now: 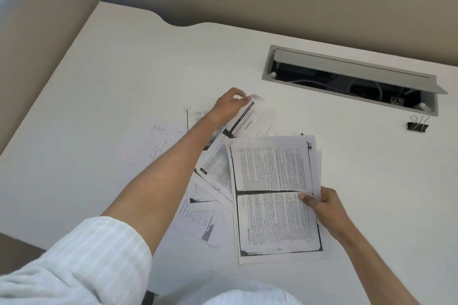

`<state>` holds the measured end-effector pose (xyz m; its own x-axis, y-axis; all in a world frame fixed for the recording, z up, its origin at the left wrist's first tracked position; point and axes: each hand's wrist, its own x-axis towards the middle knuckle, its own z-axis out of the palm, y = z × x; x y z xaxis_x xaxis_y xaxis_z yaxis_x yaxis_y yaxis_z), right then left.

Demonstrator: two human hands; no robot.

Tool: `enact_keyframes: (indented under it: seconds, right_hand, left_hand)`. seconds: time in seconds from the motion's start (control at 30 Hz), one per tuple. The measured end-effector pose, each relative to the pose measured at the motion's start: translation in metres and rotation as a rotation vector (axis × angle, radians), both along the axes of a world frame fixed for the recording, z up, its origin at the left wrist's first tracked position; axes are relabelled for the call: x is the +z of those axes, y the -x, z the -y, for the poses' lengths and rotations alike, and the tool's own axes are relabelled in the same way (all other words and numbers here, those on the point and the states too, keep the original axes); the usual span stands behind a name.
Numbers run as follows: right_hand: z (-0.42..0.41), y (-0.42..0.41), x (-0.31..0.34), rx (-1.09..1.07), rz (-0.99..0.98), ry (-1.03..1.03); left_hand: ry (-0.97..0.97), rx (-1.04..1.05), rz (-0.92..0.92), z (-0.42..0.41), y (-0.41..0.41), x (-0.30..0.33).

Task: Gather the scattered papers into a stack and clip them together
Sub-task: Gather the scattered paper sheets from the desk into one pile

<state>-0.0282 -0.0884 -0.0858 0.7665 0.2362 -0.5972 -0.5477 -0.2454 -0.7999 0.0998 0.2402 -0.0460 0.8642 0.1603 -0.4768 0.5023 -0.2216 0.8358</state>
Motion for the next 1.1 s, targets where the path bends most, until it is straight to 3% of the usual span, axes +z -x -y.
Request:
enact_keyframes:
  seconds: [0.4,0.53,0.77,1.1]
  right_hand:
    - [-0.012,0.002,0.003,-0.081,-0.012,-0.114]
    - [-0.023,0.003,0.008,-0.086,-0.005,-0.129]
    - [-0.034,0.022,0.013,-0.160,-0.011,-0.163]
    - [-0.028,0.039,0.032,-0.212,0.085,-0.268]
  left_hand:
    - [0.218,0.008,-0.230,-0.003,0.114,-0.020]
    - [0.346,0.078,-0.202,0.006,0.138,-0.018]
    - [0.390,0.115,-0.184,0.027,0.178,-0.015]
    - [0.541,0.237,-0.011,0.048,0.218,0.000]
